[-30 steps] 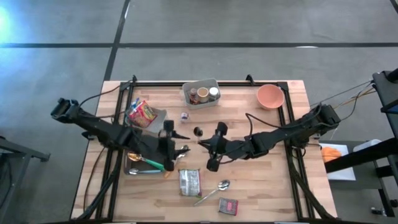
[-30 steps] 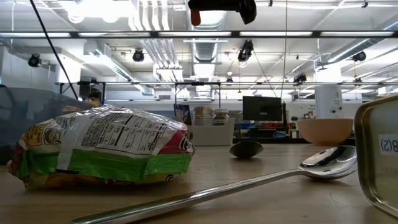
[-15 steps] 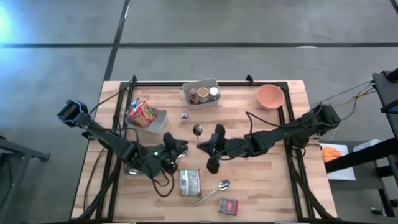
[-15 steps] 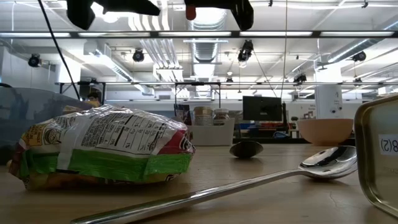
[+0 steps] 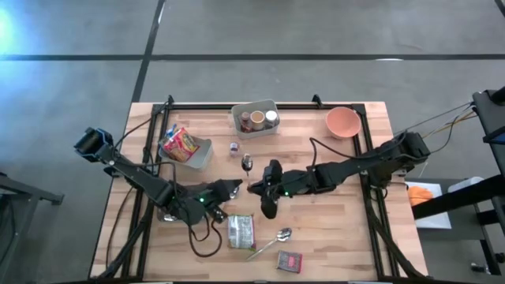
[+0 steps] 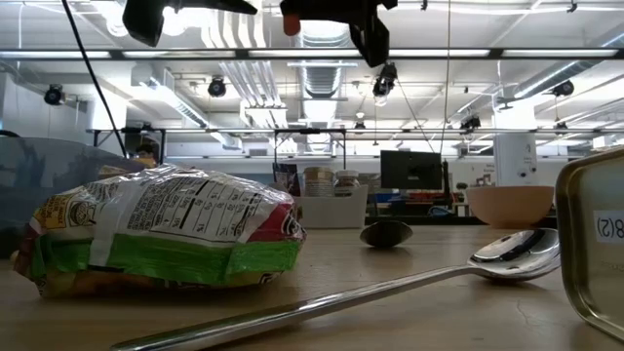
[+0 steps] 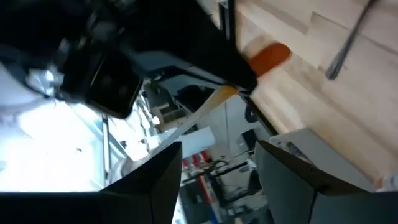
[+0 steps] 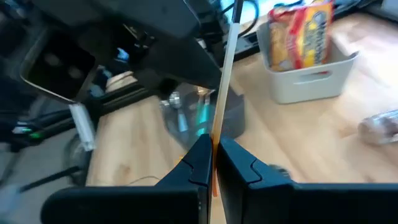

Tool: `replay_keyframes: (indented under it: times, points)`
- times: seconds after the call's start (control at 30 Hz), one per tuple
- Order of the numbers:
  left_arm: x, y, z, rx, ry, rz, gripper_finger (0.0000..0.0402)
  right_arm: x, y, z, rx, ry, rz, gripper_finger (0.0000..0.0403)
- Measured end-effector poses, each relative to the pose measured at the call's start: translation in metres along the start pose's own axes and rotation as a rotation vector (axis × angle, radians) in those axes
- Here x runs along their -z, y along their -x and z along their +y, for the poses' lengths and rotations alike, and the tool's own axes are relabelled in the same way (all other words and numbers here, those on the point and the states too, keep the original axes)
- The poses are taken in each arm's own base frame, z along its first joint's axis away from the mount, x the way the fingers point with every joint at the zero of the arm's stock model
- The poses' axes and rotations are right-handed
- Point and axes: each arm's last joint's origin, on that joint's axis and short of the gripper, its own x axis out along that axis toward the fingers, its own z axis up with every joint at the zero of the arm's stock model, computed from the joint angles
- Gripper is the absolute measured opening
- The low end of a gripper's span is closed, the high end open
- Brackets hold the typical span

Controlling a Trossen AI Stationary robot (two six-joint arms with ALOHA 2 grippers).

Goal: Pick & Place Food Item
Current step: Put the orange spoon into the black bin

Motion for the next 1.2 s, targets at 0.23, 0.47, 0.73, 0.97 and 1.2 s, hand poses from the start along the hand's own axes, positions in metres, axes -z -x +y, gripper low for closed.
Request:
replay_keyframes:
  times: [0.23, 0.47, 0.73, 0.97, 1.2]
  points:
    - [0.0, 0.0, 0.001, -0.009, -0.152, -0.003, 0.0205, -0.004, -0.007, -0.005, -0.028, -0.074, 0.017, 0.0008]
    - [-0.001, 0.0, 0.002, -0.011, -0.214, -0.026, 0.0205, -0.011, -0.006, 0.002, -0.109, -0.099, 0.026, 0.0008]
    - [0.0, -0.003, 0.006, -0.04, -0.222, -0.04, 0.0205, -0.012, -0.006, 0.004, -0.166, -0.111, 0.028, 0.0008]
    - [0.005, -0.009, 0.011, -0.062, -0.194, -0.034, 0.0205, -0.011, -0.006, 0.004, -0.168, -0.107, 0.027, 0.0008]
    - [0.012, -0.02, 0.013, -0.064, -0.168, -0.037, 0.0175, -0.011, -0.006, 0.004, -0.166, -0.107, 0.028, 0.0008]
